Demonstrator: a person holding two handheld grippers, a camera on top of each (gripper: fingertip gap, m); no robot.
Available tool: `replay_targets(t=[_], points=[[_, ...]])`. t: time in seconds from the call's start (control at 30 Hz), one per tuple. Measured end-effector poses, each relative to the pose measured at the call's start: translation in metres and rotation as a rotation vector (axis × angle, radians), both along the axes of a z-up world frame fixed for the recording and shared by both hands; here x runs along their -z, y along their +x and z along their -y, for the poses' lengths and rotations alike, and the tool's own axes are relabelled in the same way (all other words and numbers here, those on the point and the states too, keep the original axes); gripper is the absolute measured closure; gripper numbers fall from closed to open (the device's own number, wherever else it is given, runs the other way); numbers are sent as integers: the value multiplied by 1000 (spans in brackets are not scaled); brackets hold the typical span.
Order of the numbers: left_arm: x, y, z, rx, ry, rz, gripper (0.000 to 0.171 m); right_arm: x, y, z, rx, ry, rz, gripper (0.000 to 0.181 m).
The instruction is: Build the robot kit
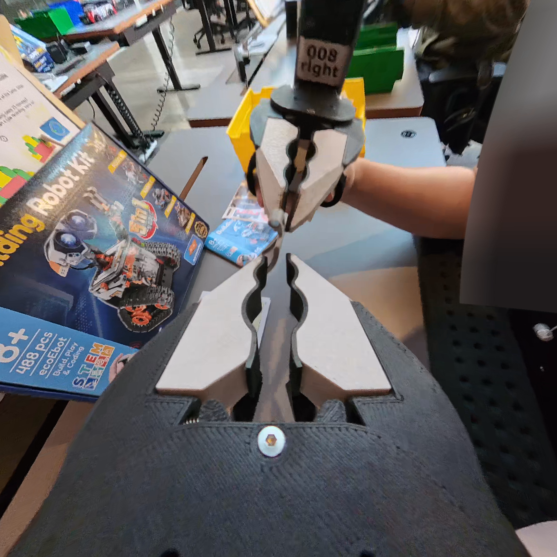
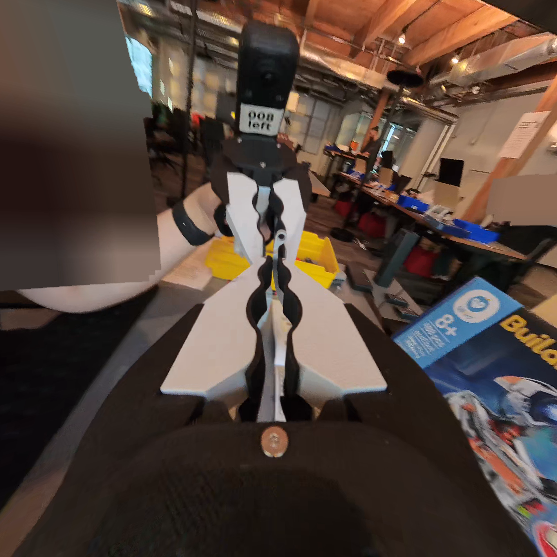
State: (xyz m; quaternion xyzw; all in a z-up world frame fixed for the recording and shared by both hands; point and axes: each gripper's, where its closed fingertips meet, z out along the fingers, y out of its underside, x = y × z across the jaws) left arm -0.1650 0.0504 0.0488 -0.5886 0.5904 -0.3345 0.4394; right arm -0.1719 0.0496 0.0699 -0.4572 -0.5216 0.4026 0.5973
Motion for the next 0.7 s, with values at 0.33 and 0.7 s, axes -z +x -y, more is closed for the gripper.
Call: replay_targets(t=[0.33,0.7], points=[[-39,-9,10,60,-52,252,161,-10,-5,8,63,67,45,180],[-42,-11,-2,27,-215,309,163,-41,18,-23,-139,-652,-342,181]])
